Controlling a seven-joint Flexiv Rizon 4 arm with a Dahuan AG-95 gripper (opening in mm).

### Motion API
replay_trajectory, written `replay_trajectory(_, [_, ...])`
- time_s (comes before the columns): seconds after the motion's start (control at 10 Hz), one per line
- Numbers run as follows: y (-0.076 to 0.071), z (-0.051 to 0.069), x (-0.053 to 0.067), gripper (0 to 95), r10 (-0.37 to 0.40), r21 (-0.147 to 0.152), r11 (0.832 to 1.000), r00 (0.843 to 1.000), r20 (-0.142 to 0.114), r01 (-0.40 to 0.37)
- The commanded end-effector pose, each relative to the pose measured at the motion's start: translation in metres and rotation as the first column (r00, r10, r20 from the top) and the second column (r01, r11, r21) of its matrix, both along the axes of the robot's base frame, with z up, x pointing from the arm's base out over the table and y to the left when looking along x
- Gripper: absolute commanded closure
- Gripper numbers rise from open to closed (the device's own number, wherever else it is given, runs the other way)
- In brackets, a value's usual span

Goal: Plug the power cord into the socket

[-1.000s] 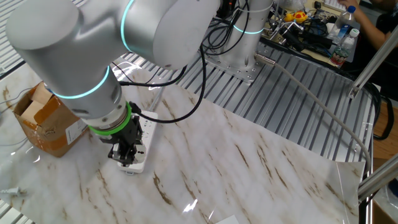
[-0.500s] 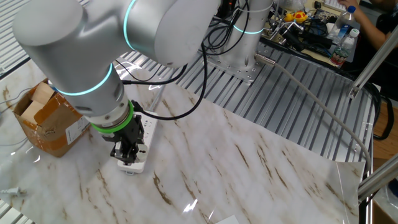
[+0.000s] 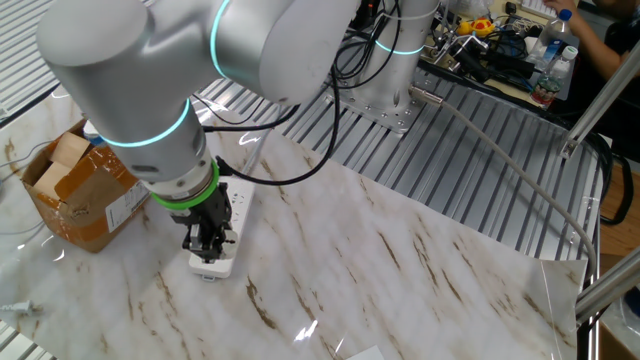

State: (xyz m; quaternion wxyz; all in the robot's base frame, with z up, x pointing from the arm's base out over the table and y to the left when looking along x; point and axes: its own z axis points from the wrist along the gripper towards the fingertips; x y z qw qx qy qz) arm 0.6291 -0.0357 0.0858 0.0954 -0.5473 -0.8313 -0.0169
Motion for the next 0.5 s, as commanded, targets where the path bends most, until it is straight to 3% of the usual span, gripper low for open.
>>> replay_trajectory(0.1, [-0.0007, -0.0014, -0.0005, 95.0, 0.007, -0.007, 1.000, 1.000, 0.007, -0.007])
replay_trajectory(0.5, [-0.0039, -0.0059, -0.0047, 95.0, 0.023, 0.008, 1.000, 0.999, 0.027, -0.023])
